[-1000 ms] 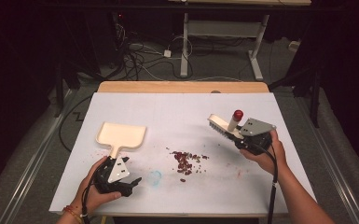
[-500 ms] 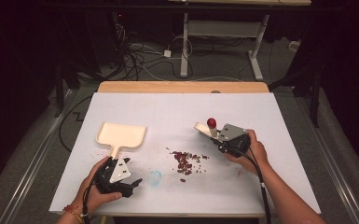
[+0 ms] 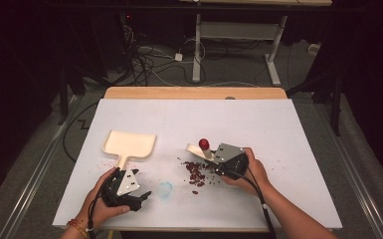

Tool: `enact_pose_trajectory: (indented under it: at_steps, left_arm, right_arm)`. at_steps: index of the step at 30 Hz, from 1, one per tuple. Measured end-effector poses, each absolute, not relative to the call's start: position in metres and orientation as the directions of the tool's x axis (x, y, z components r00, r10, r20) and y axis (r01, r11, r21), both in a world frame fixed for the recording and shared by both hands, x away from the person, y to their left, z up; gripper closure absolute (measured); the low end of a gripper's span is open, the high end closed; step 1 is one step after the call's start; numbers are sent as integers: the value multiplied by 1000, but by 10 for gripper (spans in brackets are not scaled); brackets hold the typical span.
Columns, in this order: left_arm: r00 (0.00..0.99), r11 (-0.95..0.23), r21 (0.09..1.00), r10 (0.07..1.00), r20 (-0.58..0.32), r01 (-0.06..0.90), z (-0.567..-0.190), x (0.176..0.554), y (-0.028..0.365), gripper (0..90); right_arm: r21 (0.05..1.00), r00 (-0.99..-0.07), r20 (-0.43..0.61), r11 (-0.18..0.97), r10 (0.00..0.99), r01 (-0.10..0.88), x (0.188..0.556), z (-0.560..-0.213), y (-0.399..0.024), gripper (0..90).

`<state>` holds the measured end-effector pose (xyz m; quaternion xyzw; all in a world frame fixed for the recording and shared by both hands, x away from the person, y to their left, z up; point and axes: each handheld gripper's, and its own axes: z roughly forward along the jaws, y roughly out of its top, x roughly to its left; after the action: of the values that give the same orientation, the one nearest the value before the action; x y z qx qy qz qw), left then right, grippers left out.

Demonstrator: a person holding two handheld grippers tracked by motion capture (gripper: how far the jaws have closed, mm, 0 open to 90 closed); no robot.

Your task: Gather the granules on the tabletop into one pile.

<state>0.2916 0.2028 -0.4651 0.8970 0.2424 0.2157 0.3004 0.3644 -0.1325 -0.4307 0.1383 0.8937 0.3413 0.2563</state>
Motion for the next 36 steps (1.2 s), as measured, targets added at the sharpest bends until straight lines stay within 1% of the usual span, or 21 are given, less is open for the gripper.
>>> enact_pose_trajectory:
  at_steps: [3, 6, 8, 11, 12, 15, 16, 17, 18, 19, 20, 22, 23, 25, 30, 36]
  left_arm:
    - [789, -700, 646, 566, 240, 305, -465, 291, 204, 184]
    - [787, -700, 646, 567, 243, 304, -465, 291, 204, 185]
    - [785, -698, 647, 569, 244, 306, -464, 291, 204, 185]
    - [779, -695, 649, 577, 245, 310, -464, 291, 205, 184]
    - [774, -694, 652, 581, 254, 307, -463, 291, 206, 184]
    - [758, -677, 665, 601, 254, 314, -461, 292, 208, 181]
    - [752, -669, 670, 611, 248, 323, -461, 292, 210, 181]
    - [746, -663, 674, 618, 248, 326, -460, 292, 211, 180]
    - [738, -654, 681, 628, 245, 330, -459, 292, 212, 180]
    - [734, -647, 687, 634, 244, 331, -459, 293, 214, 180]
    - [729, -642, 690, 640, 243, 335, -458, 293, 215, 180]
    - [716, -631, 696, 655, 242, 342, -457, 293, 217, 179]
    - [713, -628, 698, 659, 240, 345, -456, 294, 219, 179]
    - [707, -624, 700, 665, 242, 348, -456, 294, 221, 179]
    - [706, -618, 703, 668, 235, 351, -456, 294, 222, 179]
    - [711, -626, 695, 663, 236, 353, -457, 294, 220, 179]
  right_arm:
    - [687, -841, -356, 725, 407, 59, 360, -428, -130, 670]
    - [699, -840, -349, 713, 414, 61, 358, -424, -131, 670]
    - [717, -841, -337, 694, 424, 62, 357, -418, -135, 670]
    - [740, -853, -323, 671, 410, 42, 350, -406, -140, 670]
    - [764, -871, -292, 645, 396, 37, 343, -398, -143, 670]
    - [792, -921, -194, 608, 339, 57, 332, -390, -142, 670]
    - [792, -921, -194, 608, 339, 57, 332, -390, -142, 670]
    - [798, -934, -164, 599, 318, 64, 328, -389, -140, 670]
    - [800, -947, -130, 595, 295, 75, 325, -389, -138, 670]
    - [801, -967, -60, 590, 249, 102, 321, -390, -134, 670]
    - [801, -967, -60, 590, 249, 102, 321, -390, -134, 670]
    - [786, -981, 21, 603, 194, 136, 319, -395, -127, 670]
    - [786, -981, 21, 603, 194, 136, 319, -395, -127, 670]
    - [773, -985, 79, 615, 151, 156, 321, -403, -122, 670]
    - [745, -987, 80, 649, 141, 153, 325, -416, -118, 670]
    - [747, -982, 52, 646, 181, 158, 337, -422, -120, 670]
